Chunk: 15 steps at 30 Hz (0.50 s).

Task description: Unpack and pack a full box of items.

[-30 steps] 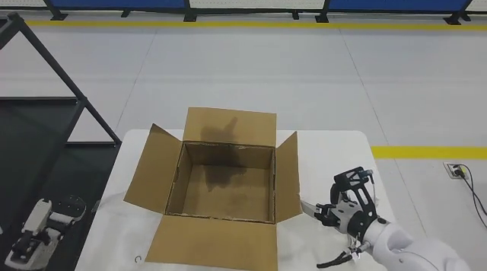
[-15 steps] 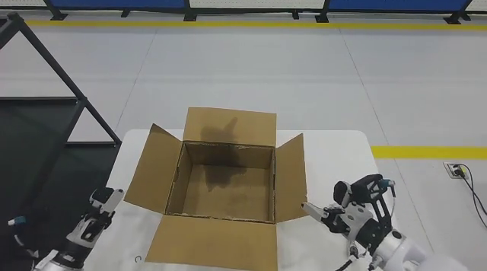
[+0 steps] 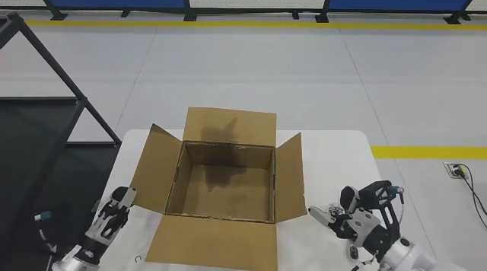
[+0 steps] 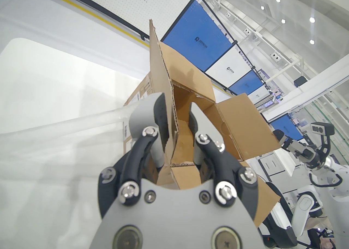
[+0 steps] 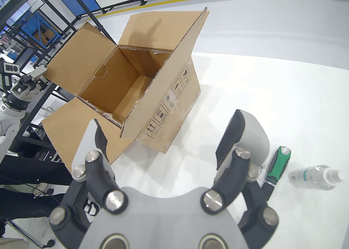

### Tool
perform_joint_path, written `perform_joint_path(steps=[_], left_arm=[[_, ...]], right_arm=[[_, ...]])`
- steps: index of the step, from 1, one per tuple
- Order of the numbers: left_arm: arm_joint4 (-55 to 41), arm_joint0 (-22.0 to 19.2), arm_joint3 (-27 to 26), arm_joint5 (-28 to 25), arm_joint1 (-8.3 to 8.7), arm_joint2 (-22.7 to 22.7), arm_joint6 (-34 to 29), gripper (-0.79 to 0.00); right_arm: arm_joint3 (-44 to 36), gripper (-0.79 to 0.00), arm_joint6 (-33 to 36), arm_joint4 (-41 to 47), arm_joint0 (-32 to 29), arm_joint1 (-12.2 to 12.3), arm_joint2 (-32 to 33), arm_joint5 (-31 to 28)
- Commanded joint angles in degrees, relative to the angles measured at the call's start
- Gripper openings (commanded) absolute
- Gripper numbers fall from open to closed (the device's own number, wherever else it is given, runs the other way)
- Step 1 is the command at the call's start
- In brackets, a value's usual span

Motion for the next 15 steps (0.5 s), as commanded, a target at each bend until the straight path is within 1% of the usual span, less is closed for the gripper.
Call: perform_joint_path(steps=[1,2,5,12,15], left_arm=[[-0.31,0.35,-0.22,-0.04,0.04,0.0,0.06,-0.776],[-0.34,0.52,-0.32,-0.05,0.07,-0.01,0.11,-0.767],[-0.46,1.07,-0.59,-0.11,0.12,0.09,0.4,-0.785],[-0.47,2.38,-1.23,-0.23,0.24,0.29,1.03,-0.785],[-0.49,2.82,-1.45,-0.32,0.3,0.28,1.28,-0.785]], right_arm=[[-0.05,0.0,0.99,-0.61,0.03,0.18,0.3,0.4],[-0.07,0.0,1.48,-0.95,-0.06,0.28,0.35,0.68],[-0.04,0.0,2.68,-1.47,-0.41,0.56,0.77,1.07],[0.27,0.0,10.26,-4.76,-1.16,1.51,2.01,1.43],[0.41,0.0,12.48,-5.5,-1.58,1.88,2.84,1.49]])
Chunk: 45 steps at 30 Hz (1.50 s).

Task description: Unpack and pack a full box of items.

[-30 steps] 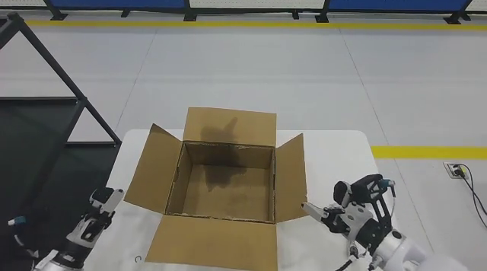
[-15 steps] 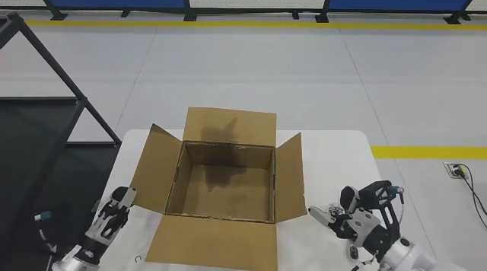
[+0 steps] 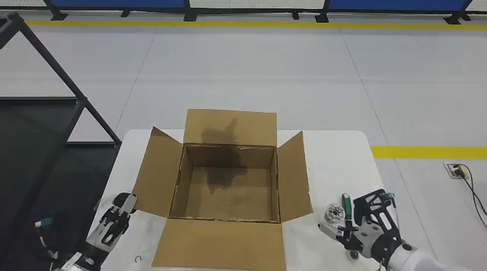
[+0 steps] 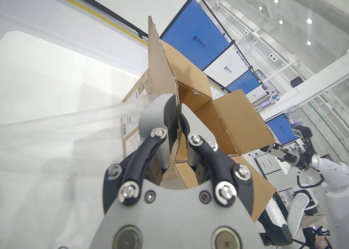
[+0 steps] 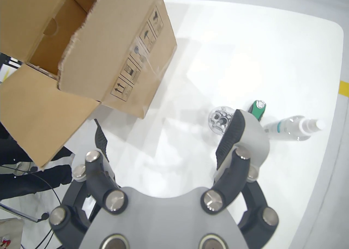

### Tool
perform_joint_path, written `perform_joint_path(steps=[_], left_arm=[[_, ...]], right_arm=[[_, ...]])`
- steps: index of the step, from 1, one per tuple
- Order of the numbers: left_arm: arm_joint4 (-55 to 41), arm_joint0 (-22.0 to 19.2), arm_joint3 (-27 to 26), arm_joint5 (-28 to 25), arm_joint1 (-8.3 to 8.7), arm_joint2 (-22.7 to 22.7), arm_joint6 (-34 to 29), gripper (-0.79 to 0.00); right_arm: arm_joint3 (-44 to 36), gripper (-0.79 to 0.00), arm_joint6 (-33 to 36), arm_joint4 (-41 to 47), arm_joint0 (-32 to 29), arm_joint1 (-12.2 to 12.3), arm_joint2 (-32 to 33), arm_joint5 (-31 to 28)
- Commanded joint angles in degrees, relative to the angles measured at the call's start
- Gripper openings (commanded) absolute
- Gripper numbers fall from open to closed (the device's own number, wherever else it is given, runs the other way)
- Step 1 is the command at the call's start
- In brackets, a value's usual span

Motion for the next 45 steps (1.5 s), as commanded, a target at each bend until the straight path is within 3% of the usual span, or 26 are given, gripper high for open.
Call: perform_joint_path(steps=[1,6,13,14,16,18,28,40,45], left_arm=[[-0.04,0.3,-0.18,-0.12,0.04,-0.01,0.07,-0.785],[0.01,1.17,-0.48,-0.52,0.16,-0.24,0.29,-0.785],[-0.21,2.18,-0.64,-1.23,0.33,-0.66,0.54,-0.785],[-0.38,2.29,-0.68,-1.26,0.35,-0.76,0.72,-0.742],[-0.65,2.5,-0.78,-1.31,0.38,-0.91,0.96,-0.434],[-0.86,2.68,-0.91,-1.23,0.42,-1.07,1.1,0.0],[-2.54,2.73,-1.71,-1.21,0.6,-1.56,1.8,0.0],[-6.15,3.0,-2.03,-1.05,0.83,-2.6,1.6,0.0],[-6.6,2.99,-1.96,-1.12,0.92,-2.62,1.52,0.0]], right_arm=[[0.01,0.0,0.91,-0.18,-0.36,0.19,0.6,0.02],[1.94,0.0,6.34,-3.55,-0.06,0.85,0.72,1.04],[10.42,0.0,10.21,-6.95,6.32,1.36,-2.57,4.63],[11.58,0.0,11.17,-8.18,7.31,1.42,-3.14,5.67],[11.58,0.0,11.17,-8.18,7.31,1.42,-3.14,5.67],[11.58,0.0,11.17,-8.18,7.31,1.42,-3.14,5.67],[13.44,0.0,8.01,-9.2,7.46,1.43,-3.72,8.02],[20.67,0.0,16.57,-16.71,13.82,2.3,-7.2,8.84],[23.76,-0.148,17.29,-19.51,16.44,2.26,-10.02,10.98]])
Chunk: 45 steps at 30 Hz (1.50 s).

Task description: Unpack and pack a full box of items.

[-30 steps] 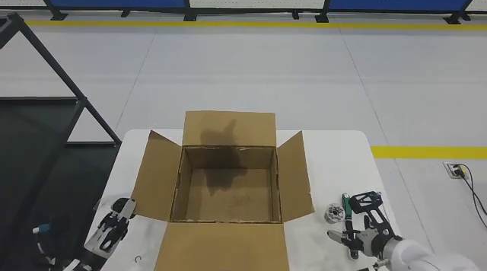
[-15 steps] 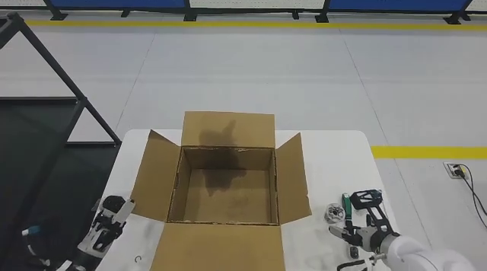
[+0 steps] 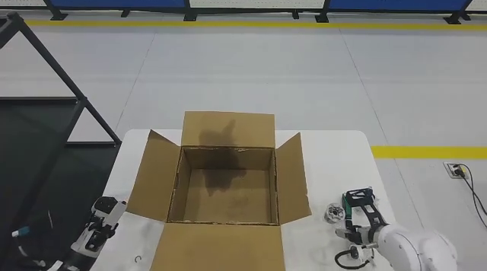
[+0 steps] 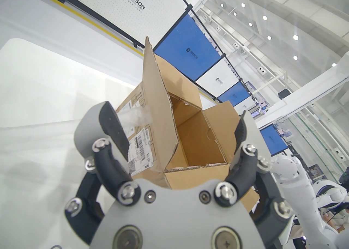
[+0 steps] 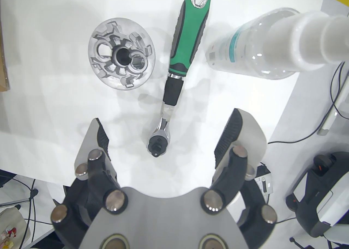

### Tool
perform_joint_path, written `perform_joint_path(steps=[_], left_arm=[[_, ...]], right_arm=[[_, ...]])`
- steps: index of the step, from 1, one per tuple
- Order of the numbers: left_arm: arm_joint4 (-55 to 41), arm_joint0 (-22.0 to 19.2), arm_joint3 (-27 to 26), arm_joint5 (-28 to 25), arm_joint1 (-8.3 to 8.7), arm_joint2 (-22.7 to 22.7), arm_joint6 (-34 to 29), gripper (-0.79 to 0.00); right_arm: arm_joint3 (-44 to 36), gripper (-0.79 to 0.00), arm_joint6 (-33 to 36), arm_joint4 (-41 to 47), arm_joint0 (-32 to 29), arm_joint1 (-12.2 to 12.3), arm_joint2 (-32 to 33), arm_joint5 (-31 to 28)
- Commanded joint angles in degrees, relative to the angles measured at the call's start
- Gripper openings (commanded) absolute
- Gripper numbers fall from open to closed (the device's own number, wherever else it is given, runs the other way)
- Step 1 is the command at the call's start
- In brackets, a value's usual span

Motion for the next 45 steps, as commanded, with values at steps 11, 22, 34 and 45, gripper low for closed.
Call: perform_joint_path(steps=[11,22,34,45], left_arm=[[-0.62,0.26,0.15,-0.29,0.16,-0.26,0.37,0.0],[-0.66,0.12,0.24,-0.3,0.34,-0.43,0.36,0.0],[-0.5,0.12,0.44,-0.36,0.51,-0.51,0.5,0.0],[-0.49,0.14,0.72,-0.37,0.62,-0.54,0.95,0.0]], right_arm=[[6.29,-0.4,-0.1,-2.12,4.34,-0.07,-3.09,2.61],[9.6,-0.44,-1.36,-2.27,6.08,-0.07,-4.54,3.19],[13.59,-0.493,-1.86,-2.69,8.5,-0.12,-6.28,3.48],[15.25,-0.671,-1.58,-2.21,9.27,-0.04,-6.9,3.12]])
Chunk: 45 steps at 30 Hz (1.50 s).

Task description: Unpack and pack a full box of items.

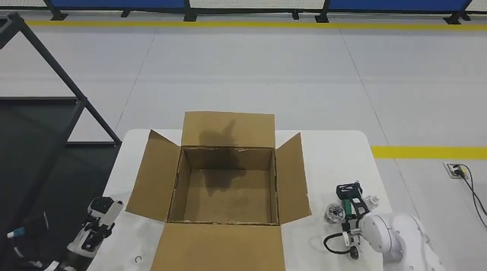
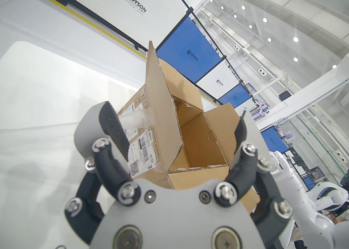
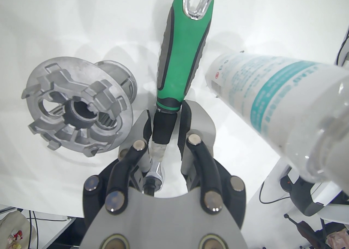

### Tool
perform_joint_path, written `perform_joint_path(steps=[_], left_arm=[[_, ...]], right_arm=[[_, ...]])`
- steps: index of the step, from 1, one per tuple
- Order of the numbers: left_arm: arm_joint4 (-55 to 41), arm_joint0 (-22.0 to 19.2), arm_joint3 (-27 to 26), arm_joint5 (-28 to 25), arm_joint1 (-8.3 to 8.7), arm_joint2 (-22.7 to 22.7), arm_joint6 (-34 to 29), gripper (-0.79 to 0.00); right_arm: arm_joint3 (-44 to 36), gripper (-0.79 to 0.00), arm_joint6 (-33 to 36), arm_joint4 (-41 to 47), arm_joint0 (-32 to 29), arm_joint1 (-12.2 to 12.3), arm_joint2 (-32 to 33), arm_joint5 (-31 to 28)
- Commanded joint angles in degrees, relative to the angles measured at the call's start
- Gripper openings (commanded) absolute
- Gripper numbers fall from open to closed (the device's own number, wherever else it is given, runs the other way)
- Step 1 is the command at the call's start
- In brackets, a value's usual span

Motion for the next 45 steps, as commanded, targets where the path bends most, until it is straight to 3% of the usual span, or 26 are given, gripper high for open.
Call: perform_joint_path(steps=[1,3,11,21,29,35,45], left_arm=[[-0.06,-0.01,0.05,0.0,0.02,-0.01,0.07,0.0],[-0.07,-0.01,0.06,0.0,0.04,0.0,0.09,0.0],[-0.08,-0.09,-0.02,-0.03,0.14,0.22,-0.12,0.0],[0.08,-0.57,-0.2,-0.07,0.26,1.13,-0.51,0.0],[0.29,-0.85,-0.63,-0.41,0.38,1.82,-0.95,0.0],[-0.01,-0.81,-1.11,-0.66,0.39,2.59,-0.75,0.0],[-1.35,-0.3,-1.19,-0.74,0.38,1.7,0.9,0.0]], right_arm=[[0.02,-0.742,0.03,0.0,-0.03,0.04,0.03,0.01],[-0.43,-0.785,0.01,0.12,-0.25,0.1,0.32,0.12],[-6.99,-0.785,-0.3,1.2,-3.84,0.66,3.56,0.47],[-30.67,-0.785,-1.82,7.6,-17.69,1.65,11.63,-3.73],[-45.43,-0.785,-12.28,9.28,-25.16,1.4,9.94,-2.47],[-46.47,-0.785,-23.94,14.91,-26.04,0.89,7.23,-1.95],[-46.47,-0.785,-22.65,15.25,-26.29,0.98,6.57,-3.03]])
